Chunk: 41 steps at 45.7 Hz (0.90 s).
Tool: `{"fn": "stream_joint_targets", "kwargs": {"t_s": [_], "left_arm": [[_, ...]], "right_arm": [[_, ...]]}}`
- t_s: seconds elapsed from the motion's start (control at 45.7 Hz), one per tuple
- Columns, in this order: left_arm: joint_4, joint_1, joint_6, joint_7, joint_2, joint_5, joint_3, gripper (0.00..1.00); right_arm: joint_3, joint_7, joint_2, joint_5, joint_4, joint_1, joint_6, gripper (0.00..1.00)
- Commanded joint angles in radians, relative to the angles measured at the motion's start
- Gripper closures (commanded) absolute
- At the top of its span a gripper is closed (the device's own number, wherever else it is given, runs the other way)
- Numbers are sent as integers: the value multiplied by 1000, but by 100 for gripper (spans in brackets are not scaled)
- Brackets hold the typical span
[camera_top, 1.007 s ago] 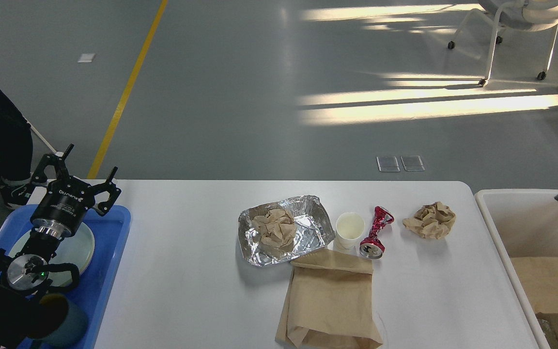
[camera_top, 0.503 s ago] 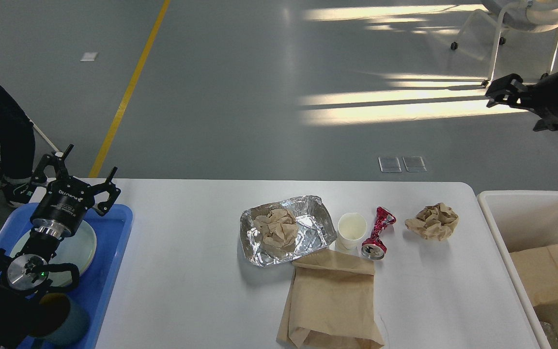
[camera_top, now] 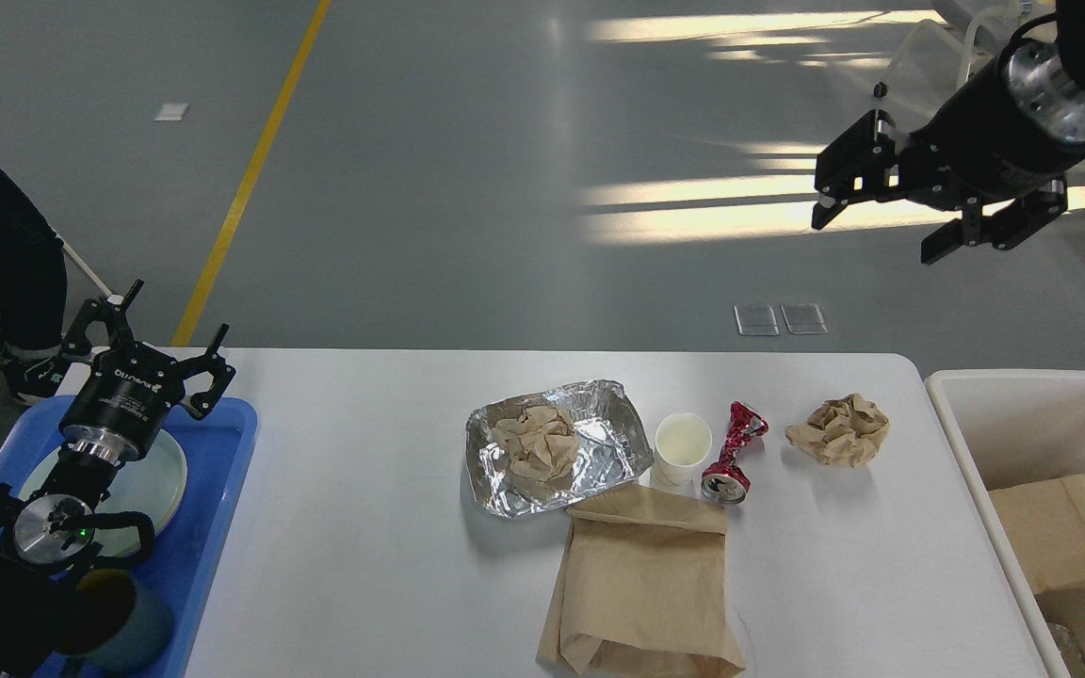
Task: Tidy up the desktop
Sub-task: 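Lower the right gripper onto the crumpled paper and grasp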
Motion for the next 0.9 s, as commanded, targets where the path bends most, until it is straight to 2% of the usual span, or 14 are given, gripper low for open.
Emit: {"fn": "stream_joint_targets", "kwargs": {"t_s": [0.0, 0.219, 0.328, 0.7, 0.875], "left_arm": [[0, 0, 0, 0, 0, 0, 0, 4], [0, 0, 0, 0, 0, 0, 0, 4], [0, 0, 0, 0, 0, 0, 0, 4], [0, 0, 0, 0, 0, 0, 0, 4], [0, 0, 0, 0, 0, 0, 0, 4]], "right_arm": [[19, -2, -11, -1, -70, -223, -99, 0], [152, -3, -11, 1, -260, -664, -413, 0], [244, -3, -11, 1, -326, -816, -512, 0], [299, -5, 57, -1, -576, -1043, -622, 0], [345, -5, 71, -1, -595, -1080, -648, 0]]}}
